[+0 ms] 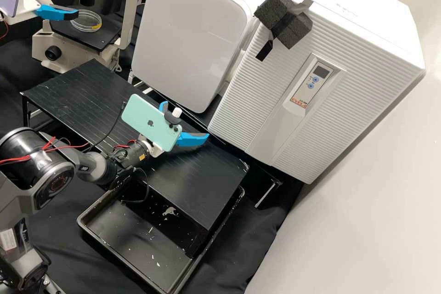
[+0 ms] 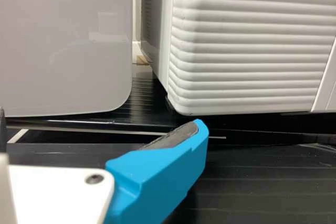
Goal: Place the petri dish on the bench
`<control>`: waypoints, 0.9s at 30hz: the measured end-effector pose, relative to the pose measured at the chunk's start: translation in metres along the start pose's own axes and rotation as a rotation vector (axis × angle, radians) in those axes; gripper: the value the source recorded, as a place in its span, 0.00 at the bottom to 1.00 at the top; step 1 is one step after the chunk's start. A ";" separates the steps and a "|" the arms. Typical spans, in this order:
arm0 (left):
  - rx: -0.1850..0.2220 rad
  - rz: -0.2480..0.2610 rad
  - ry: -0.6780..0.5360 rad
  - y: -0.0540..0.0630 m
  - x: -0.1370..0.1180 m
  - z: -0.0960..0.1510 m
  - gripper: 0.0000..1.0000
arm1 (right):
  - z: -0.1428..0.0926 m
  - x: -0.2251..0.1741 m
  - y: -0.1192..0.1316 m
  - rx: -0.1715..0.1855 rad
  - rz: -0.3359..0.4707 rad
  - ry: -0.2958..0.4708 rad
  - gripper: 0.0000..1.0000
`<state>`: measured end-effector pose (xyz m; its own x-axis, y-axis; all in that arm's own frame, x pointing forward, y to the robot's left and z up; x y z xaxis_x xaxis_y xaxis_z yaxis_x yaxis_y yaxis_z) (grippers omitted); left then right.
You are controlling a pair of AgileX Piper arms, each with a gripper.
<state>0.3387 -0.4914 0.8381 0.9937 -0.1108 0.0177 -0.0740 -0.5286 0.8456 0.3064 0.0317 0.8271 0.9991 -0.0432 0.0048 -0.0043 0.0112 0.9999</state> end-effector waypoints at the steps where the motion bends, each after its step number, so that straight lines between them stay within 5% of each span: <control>1: -0.005 -0.007 0.000 -0.001 0.001 0.000 1.00 | 0.000 0.000 0.000 0.000 0.000 0.000 1.00; 4: -0.038 -0.066 -0.001 -0.012 0.009 0.002 1.00 | 0.000 0.000 0.000 0.000 0.000 0.000 1.00; 14: -0.036 -0.175 -0.011 -0.039 0.025 0.009 1.00 | 0.000 0.000 0.000 0.000 0.000 0.000 1.00; 27: -0.034 -0.174 0.006 -0.047 0.041 0.007 1.00 | 0.000 0.000 0.000 0.000 0.000 0.000 1.00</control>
<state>0.3820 -0.4769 0.7951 0.9918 -0.0151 -0.1272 0.1017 -0.5106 0.8538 0.3064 0.0317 0.8271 0.9991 -0.0432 0.0048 -0.0043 0.0112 0.9999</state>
